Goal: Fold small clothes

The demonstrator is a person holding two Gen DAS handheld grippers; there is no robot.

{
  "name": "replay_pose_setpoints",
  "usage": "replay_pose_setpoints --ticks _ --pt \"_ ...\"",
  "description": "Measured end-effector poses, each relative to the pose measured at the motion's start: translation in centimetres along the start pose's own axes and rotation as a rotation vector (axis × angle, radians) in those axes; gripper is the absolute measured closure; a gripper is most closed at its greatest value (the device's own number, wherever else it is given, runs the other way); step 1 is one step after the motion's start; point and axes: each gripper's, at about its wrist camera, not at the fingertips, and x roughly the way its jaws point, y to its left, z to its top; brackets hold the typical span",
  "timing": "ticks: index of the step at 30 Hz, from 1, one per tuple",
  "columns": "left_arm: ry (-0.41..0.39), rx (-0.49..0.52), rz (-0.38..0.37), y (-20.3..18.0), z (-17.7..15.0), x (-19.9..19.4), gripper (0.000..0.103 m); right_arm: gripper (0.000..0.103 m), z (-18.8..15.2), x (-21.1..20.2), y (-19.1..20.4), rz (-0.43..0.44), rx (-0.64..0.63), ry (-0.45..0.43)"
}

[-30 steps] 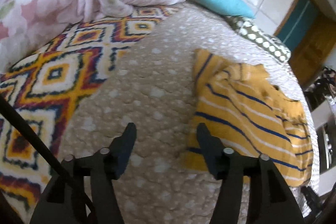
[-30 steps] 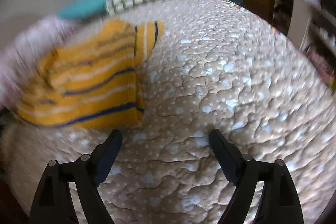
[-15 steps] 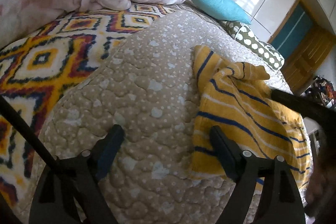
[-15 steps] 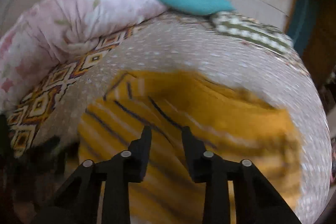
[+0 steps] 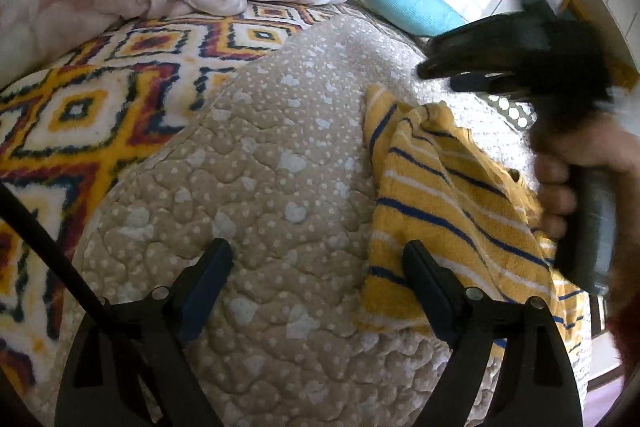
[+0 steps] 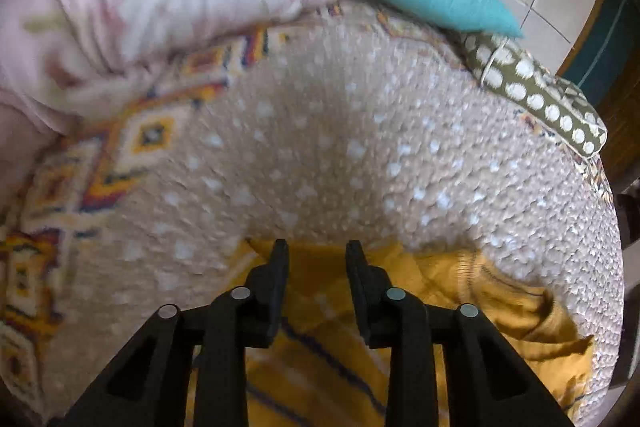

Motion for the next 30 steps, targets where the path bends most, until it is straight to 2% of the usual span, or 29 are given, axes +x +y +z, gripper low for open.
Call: replay_pose_setpoints --ticks 3,9,15,21,26,30 --pt "0.018 0.045 0.029 -0.6 -0.1 -0.3 0.017 0.051 -1.7 -3.7 -0.8 -0.030 -0.023 -0.039" --pt "0.014 0.075 0.062 -1.0 -0.7 -2.0 0.017 0.050 -8.1 -8.2 -1.9 -0.111 -0.089 -0.044" --pt "-0.033 0.102 0.088 -1.4 -1.4 -4.0 0.017 0.050 -13.7 -8.5 -2.3 -0.087 -0.040 0.001" --pt "-0.045 0.130 0.113 -0.8 -2.2 -4.9 0.017 0.050 -17.7 -6.8 -2.1 -0.036 0.050 0.079" --pt "-0.057 0.100 0.124 0.4 -1.9 -5.4 0.017 0.050 -19.0 -7.2 -2.2 -0.030 0.088 0.075" --pt "-0.061 0.068 0.131 1.6 -1.2 -5.6 0.017 0.050 -18.9 -8.6 -1.5 -0.026 0.078 0.033"
